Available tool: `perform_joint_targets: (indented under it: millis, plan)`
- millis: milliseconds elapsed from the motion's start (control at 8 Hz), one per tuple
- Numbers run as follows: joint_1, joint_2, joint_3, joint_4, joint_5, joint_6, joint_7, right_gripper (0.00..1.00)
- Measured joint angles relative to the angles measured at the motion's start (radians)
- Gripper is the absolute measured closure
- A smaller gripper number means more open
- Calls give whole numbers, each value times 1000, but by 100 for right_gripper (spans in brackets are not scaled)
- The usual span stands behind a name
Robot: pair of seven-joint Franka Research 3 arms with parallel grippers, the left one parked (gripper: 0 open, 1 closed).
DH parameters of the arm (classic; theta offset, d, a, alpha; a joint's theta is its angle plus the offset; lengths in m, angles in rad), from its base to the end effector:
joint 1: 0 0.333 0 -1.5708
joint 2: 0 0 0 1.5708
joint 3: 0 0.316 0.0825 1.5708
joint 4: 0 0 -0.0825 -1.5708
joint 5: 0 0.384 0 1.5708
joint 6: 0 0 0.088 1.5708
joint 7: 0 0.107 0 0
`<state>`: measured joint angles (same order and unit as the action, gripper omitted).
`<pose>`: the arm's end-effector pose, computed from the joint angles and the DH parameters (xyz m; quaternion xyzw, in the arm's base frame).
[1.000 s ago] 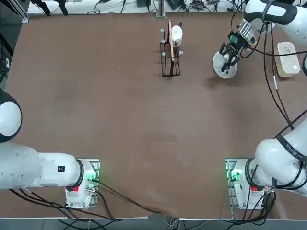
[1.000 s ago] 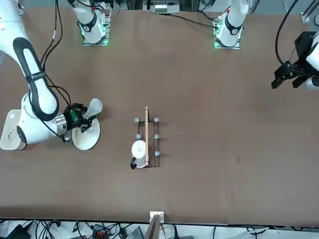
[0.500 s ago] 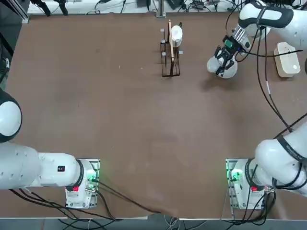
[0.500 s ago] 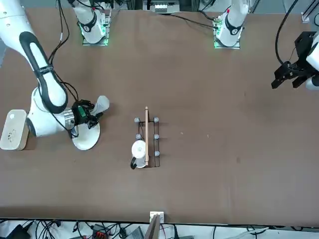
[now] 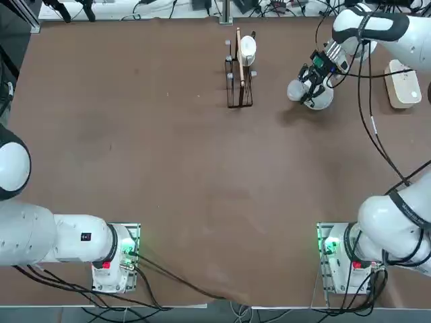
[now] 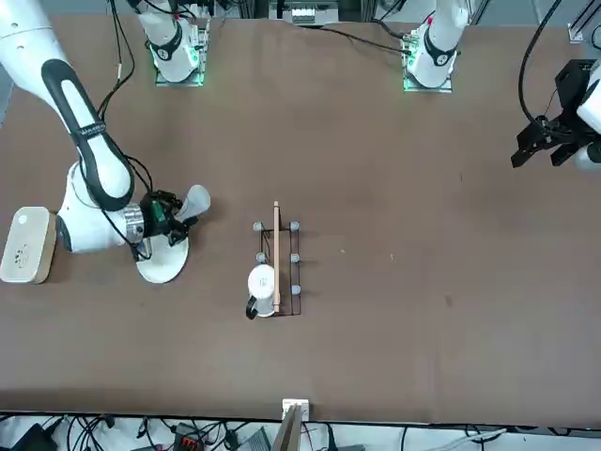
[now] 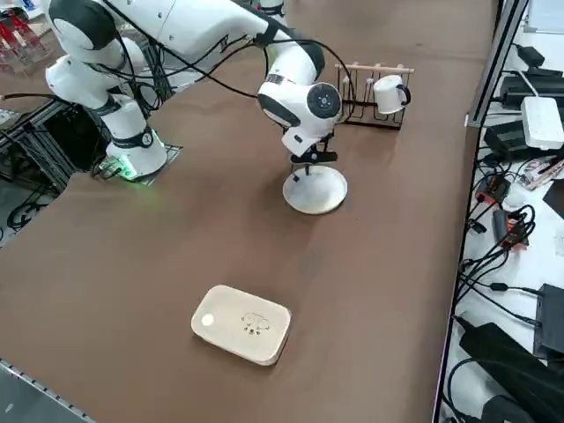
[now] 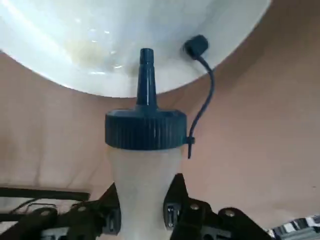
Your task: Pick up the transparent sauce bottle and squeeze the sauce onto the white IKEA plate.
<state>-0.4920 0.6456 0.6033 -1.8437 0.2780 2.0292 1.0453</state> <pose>0.6014 0.0665 0.2141 -0.7918 0.5082 0.3073 0.1424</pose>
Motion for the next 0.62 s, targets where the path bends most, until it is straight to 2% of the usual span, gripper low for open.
perform_joint_targets:
  millis: [625]
  plan:
    - [6, 1, -1, 57, 12, 41, 29, 63]
